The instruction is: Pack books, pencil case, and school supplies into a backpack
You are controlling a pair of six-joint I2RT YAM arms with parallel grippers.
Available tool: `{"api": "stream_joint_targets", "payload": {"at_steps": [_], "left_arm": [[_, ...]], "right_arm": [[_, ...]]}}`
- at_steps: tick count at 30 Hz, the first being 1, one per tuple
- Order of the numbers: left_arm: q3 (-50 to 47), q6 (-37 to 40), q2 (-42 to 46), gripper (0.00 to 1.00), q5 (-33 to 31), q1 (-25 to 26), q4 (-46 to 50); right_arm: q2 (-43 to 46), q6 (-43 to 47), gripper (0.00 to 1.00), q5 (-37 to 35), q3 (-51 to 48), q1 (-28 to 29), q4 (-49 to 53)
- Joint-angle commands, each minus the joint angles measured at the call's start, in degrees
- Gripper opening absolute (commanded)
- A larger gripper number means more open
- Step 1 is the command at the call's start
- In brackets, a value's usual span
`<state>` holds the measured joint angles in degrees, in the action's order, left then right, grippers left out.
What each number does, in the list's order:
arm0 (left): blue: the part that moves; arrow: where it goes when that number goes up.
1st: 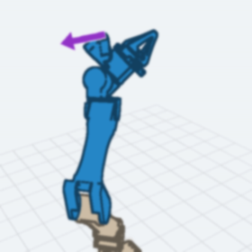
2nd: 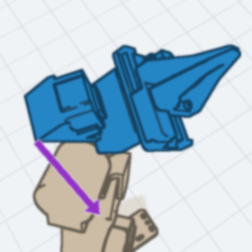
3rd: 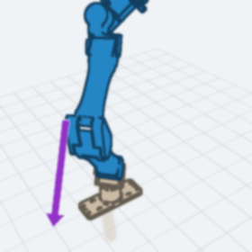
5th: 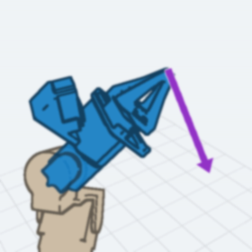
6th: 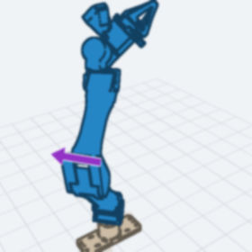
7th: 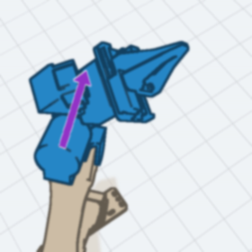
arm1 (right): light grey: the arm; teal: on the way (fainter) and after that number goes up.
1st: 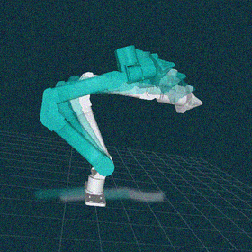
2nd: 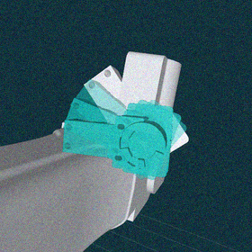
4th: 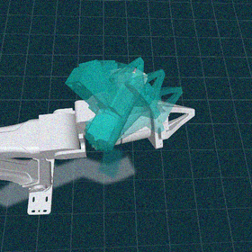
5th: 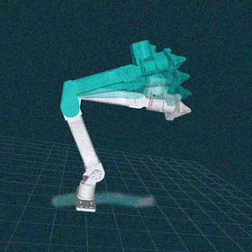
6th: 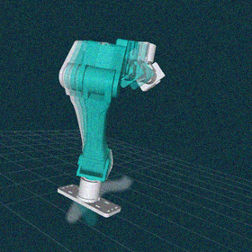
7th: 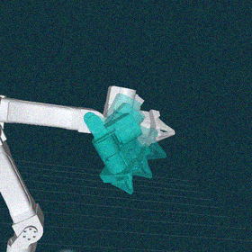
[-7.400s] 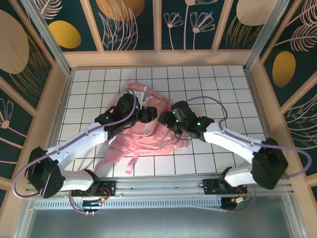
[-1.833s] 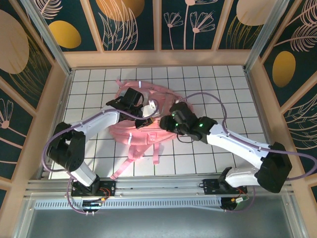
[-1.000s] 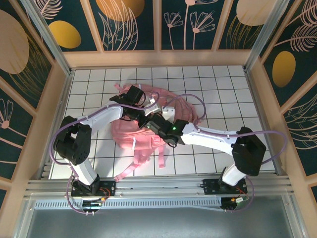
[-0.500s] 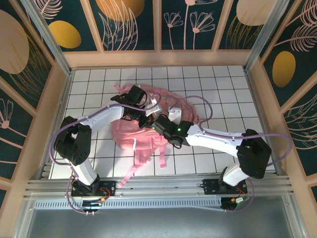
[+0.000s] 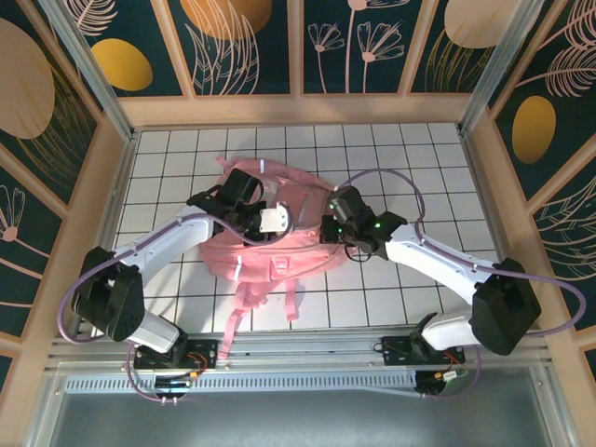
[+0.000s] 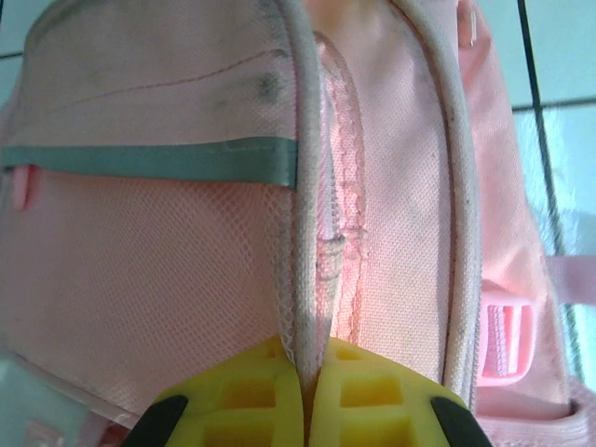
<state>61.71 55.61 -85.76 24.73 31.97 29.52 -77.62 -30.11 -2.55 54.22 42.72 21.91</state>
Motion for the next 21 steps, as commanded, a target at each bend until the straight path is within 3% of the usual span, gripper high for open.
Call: {"api": "stream_joint_targets", "payload": {"at_steps": [1, 3, 6, 9, 13, 15, 17, 20, 21], "left_arm": [[-4.0, 12.6, 4.8, 0.0, -4.3, -0.6, -0.8], [-7.6, 15.5, 7.2, 0.0, -5.6, -0.6, -4.4], [-9.9, 17.9, 8.3, 0.0, -7.9, -0.8, -8.2], [-4.4, 21.0, 4.2, 0.0, -8.3, -3.8, -4.8], [-4.5, 25.2, 1.3, 0.0, -14.4, -6.1, -14.0], [-3.5, 24.2, -0.8, 0.16, -15.4, -7.2, -16.7], [-0.8, 22.4, -3.1, 0.22, -14.0, -8.3, -13.3], [-2.5, 20.9, -1.6, 0.52, -13.7, -8.4, -11.2], [-3.8, 19.8, 0.0, 0.97, -12.5, -8.4, -10.8]], "right_arm": [[-0.5, 8.0, 0.0, 1.1, -1.8, -3.7, 1.2], [-1.2, 10.1, 0.0, 3.1, -3.2, -4.6, -1.2], [-1.0, 12.5, 0.0, 13.0, -3.8, -4.2, -4.8], [2.0, 14.9, 0.0, 16.9, -4.6, 2.0, -9.7], [2.4, 11.2, 0.0, 20.5, -4.8, 8.2, -15.6], [0.6, 10.4, 0.0, 20.0, -3.7, 11.1, -17.1], [-2.5, 9.6, 0.0, 19.1, -1.1, 13.2, -17.0], [-5.1, 9.0, 0.0, 16.8, 1.5, 14.0, -15.6], [-5.4, 9.2, 0.0, 15.8, 1.9, 13.9, -14.8]]}}
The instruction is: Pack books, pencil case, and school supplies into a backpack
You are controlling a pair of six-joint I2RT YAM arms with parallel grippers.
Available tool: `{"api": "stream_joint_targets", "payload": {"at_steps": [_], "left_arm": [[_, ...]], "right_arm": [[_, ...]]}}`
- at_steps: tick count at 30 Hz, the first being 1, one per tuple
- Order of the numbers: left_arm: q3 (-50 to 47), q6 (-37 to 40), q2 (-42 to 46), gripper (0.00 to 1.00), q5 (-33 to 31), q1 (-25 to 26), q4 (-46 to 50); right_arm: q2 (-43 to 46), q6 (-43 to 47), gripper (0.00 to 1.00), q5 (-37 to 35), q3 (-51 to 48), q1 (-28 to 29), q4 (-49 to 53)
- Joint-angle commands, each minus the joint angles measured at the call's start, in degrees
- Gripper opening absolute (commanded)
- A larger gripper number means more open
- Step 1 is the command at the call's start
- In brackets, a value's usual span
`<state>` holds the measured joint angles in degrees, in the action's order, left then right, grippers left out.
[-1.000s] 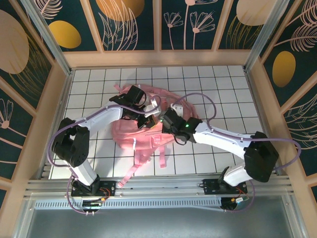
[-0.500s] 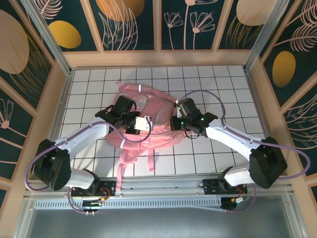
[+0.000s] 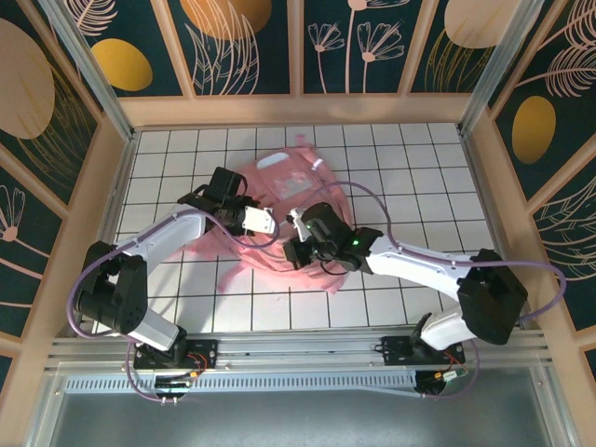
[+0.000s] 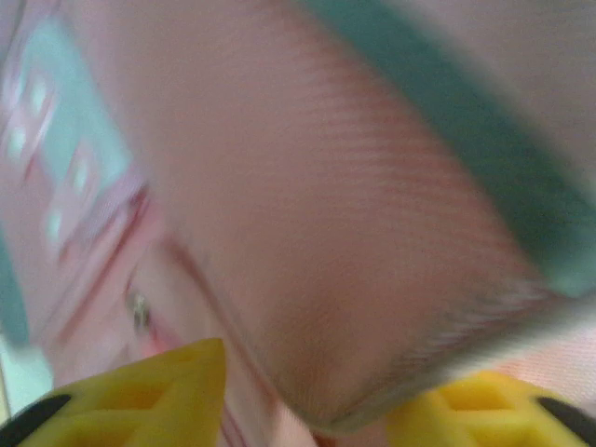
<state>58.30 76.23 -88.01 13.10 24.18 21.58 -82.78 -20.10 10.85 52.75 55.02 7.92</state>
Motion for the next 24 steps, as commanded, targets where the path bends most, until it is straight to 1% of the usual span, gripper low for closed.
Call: {"api": "stream_joint_targets", "payload": {"at_steps": [1, 2, 4, 5, 7, 8, 10, 12, 13, 17, 18, 20, 21, 23, 24], "left_arm": [[-1.6, -2.8, 4.8, 0.99, 1.7, -0.6, -2.0], [-2.2, -4.5, 7.1, 0.99, 4.9, -0.6, -1.2], [-7.2, -8.4, 13.3, 0.99, 12.9, 0.2, -1.6], [-9.1, -10.2, 15.7, 0.99, 15.1, 1.2, -3.0], [-12.6, -15.1, 19.1, 0.99, 14.1, 5.7, -7.2], [-12.9, -16.2, 19.2, 0.99, 13.8, 7.2, -7.6], [-12.6, -19.8, 17.8, 0.99, 13.5, 7.9, -9.1], [-11.8, -20.3, 16.0, 0.97, 13.3, 8.0, -9.2], [-11.1, -20.0, 14.9, 0.95, 13.3, 8.0, -8.9], [-9.7, -16.1, 11.4, 0.77, 10.9, 8.0, -6.1], [-9.8, -14.7, 10.8, 0.75, 10.3, 8.0, -5.3], [-10.6, -13.9, 10.1, 0.75, 9.7, 8.0, -5.1], [-11.0, -13.4, 9.9, 0.73, 9.5, 8.0, -5.2], [-10.8, -13.3, 9.1, 0.58, 8.9, 8.0, -5.3], [-10.4, -13.0, 8.5, 0.49, 9.2, 8.0, -4.8]], "right_arm": [[-0.3, -0.3, 0.0, 1.6, 3.7, 1.4, 0.2], [-0.3, -0.1, 0.0, 1.5, 3.7, 1.0, 0.8], [-0.3, 0.1, 0.0, 2.6, 3.1, 0.0, 1.0], [-0.4, 0.2, 0.0, 3.1, 2.8, -0.3, 0.9], [-0.6, 0.2, 0.0, 4.5, 2.4, -0.7, 0.1], [-0.9, 0.1, 0.0, 5.2, 2.4, -0.7, -0.1], [-1.7, -0.2, 0.0, 6.4, 2.7, -0.7, -0.5], [-2.2, -0.7, 0.0, 7.1, 3.0, -0.6, -1.0], [-2.2, -1.0, 0.0, 7.2, 3.0, -0.7, -1.3], [-1.8, -2.1, 0.0, 6.5, 2.4, -0.8, -1.7], [-1.7, -2.4, 0.0, 6.0, 2.3, -0.9, -1.7], [-1.5, -3.2, 0.0, 5.5, 2.1, -0.9, -1.5], [-1.4, -3.4, 0.0, 5.4, 2.0, -0.9, -1.5], [-1.3, -4.0, 0.0, 4.9, 1.8, -0.8, -1.1], [-1.3, -4.3, 0.0, 4.2, 1.8, -0.8, -0.5]]}}
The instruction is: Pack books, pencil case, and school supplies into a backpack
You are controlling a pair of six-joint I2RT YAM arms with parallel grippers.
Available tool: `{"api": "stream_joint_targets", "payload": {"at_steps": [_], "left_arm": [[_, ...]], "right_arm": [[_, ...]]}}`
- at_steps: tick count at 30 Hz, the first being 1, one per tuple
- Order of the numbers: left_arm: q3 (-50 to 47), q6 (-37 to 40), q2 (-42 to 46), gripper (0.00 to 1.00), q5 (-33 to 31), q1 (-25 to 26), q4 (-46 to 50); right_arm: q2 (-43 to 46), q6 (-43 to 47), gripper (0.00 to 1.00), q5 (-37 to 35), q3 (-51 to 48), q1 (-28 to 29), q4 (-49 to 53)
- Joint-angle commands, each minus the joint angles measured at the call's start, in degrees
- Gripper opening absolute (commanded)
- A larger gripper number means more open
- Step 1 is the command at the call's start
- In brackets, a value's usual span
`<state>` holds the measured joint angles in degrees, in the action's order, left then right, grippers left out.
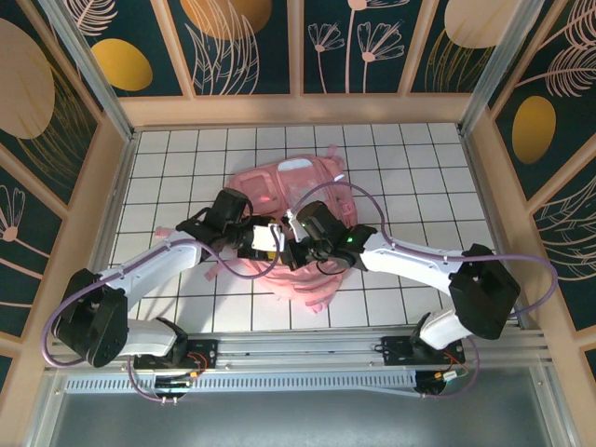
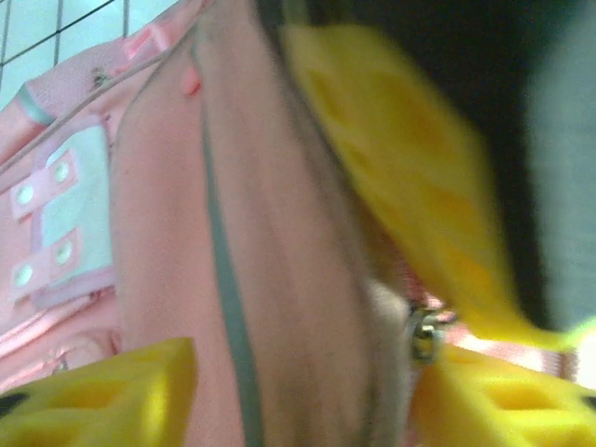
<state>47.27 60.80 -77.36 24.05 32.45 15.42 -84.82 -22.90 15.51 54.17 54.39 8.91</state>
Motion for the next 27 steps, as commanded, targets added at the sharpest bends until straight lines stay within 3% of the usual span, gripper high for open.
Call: {"api": "stream_joint_targets", "payload": {"at_steps": [1, 3, 9, 20, 23, 27], "left_arm": [[1.2, 2.9, -2.7, 0.36, -1.6, -0.3, 1.8], [2.0, 3.2, -3.4, 0.0, -1.5, -0.3, 2.4], [1.9, 5.4, -1.8, 0.0, -2.5, -0.9, 2.7], [-0.8, 5.6, 3.2, 0.0, 0.6, -3.0, 2.9], [-2.8, 6.8, 5.4, 0.0, 2.0, -5.1, 2.5], [-3.7, 10.0, 5.6, 0.0, -1.8, -11.1, 0.8]], "right_arm": [[0.8, -1.8, 0.0, -1.4, 0.3, -0.2, -0.7], [0.8, -2.0, 0.0, -3.7, 0.3, -0.2, 1.3], [3.3, -3.7, 0.0, -11.0, -2.6, -2.4, 8.1], [7.9, -3.7, 0.0, -17.9, -8.4, -12.4, 10.8], [7.4, -2.9, 0.0, -18.2, -9.2, -17.7, 10.6], [8.0, -1.2, 0.0, -16.7, -8.5, -21.3, 9.1]]}}
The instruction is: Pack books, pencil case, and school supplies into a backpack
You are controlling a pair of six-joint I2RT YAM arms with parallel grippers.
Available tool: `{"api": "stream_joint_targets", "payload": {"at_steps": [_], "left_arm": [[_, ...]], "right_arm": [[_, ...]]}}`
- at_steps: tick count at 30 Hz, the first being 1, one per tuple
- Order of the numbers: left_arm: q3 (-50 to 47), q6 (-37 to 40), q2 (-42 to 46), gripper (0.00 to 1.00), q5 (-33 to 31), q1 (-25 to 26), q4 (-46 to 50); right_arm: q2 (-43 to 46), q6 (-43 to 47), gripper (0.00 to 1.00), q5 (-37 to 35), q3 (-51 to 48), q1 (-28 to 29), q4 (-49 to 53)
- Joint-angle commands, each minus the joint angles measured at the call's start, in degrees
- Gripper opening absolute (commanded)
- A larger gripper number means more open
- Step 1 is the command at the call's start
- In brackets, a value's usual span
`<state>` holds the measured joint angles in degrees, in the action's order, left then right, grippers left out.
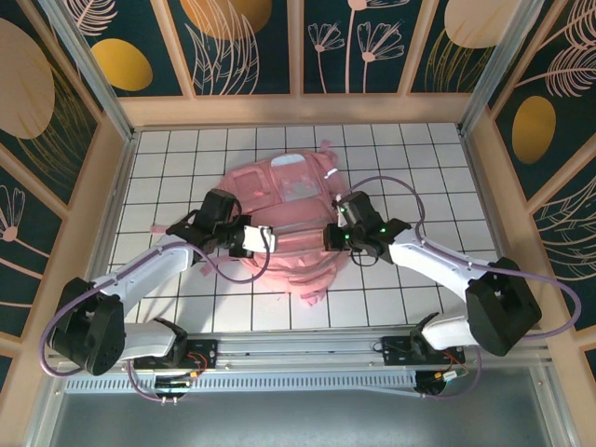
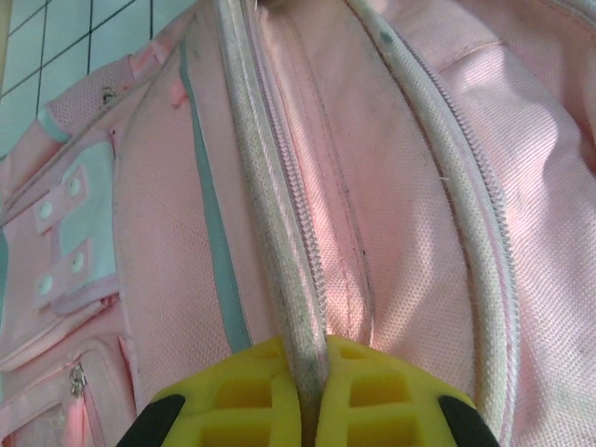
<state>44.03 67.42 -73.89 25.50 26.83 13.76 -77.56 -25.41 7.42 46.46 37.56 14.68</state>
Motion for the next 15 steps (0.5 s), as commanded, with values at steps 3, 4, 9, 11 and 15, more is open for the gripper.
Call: {"api": "stream_joint_targets", "payload": {"at_steps": [3, 4, 9, 11, 15], "left_arm": [[3.1, 4.3, -0.8, 0.0, -5.3, -6.9, 5.4], [4.0, 4.2, -1.5, 0.12, -4.2, -6.9, 6.0], [7.4, -4.1, -2.2, 0.76, 6.5, -2.6, 7.4], [7.6, -4.8, -2.8, 0.77, 4.1, 2.7, 8.8], [10.5, -11.7, -7.3, 0.72, 3.3, 8.5, 11.3]], "right_arm": [[1.7, 2.9, 0.0, -3.4, 0.8, -3.3, 3.3], [2.3, 3.3, 0.0, -1.8, 0.9, -2.4, 2.8], [3.2, 3.9, 0.0, 3.9, 1.1, 3.1, 0.4], [2.9, 3.6, 0.0, 3.8, 2.3, 5.7, 0.2], [2.3, 3.2, 0.0, 5.4, 3.6, 8.2, -1.2]]}}
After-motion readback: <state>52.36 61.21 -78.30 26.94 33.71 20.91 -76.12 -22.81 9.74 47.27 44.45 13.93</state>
